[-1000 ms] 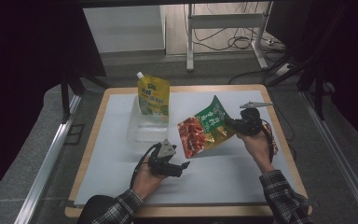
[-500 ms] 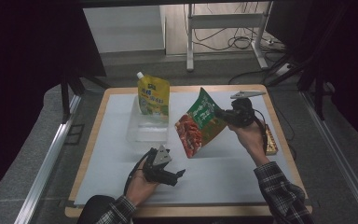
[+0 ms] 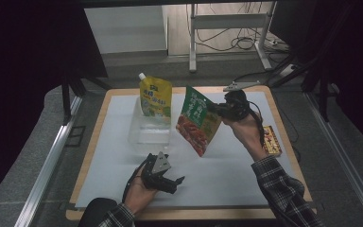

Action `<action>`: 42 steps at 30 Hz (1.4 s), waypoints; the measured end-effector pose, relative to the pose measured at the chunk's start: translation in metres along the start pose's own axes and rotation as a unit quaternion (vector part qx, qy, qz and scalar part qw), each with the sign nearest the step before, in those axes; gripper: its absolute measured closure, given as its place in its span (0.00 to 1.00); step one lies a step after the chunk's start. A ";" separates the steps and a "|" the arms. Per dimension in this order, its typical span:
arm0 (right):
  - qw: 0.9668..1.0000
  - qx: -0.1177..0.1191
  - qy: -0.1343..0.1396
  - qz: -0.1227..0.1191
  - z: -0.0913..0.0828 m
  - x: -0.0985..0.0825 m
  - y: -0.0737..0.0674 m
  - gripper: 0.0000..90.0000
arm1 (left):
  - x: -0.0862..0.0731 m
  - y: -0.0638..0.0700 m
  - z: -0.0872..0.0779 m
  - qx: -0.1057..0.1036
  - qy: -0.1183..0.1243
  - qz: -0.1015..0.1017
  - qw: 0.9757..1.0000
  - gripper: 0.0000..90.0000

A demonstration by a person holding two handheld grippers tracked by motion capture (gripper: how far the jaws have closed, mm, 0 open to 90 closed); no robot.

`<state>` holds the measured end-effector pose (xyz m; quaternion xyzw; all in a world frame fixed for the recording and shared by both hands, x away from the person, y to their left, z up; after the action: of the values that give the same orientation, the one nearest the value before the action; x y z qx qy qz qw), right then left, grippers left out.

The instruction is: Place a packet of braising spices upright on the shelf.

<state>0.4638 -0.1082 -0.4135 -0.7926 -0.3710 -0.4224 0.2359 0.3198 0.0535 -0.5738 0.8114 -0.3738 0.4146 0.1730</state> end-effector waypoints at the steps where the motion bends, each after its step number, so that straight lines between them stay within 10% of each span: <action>1: 1.000 0.000 0.000 -0.006 0.000 0.004 -0.002 0.99 | -0.001 0.001 0.000 0.000 0.000 0.000 1.000 0.04; 42: 0.996 0.073 0.029 -0.051 -0.011 0.064 -0.034 0.99 | -0.016 0.007 -0.016 0.000 -0.003 -0.002 1.000 0.01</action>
<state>0.4555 -0.0698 -0.3519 -0.7406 -0.4337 -0.4291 0.2816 0.2995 0.0658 -0.5772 0.8133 -0.3730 0.4116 0.1730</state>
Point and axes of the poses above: each handheld gripper's, and its own axes: z roughly forward along the jaws, x roughly out of its top, y roughly to its right, the point moved 8 cm from there along z, roughly forward along the jaws, and after that the axes turned 3 degrees about -z, right-handed, at the moved point
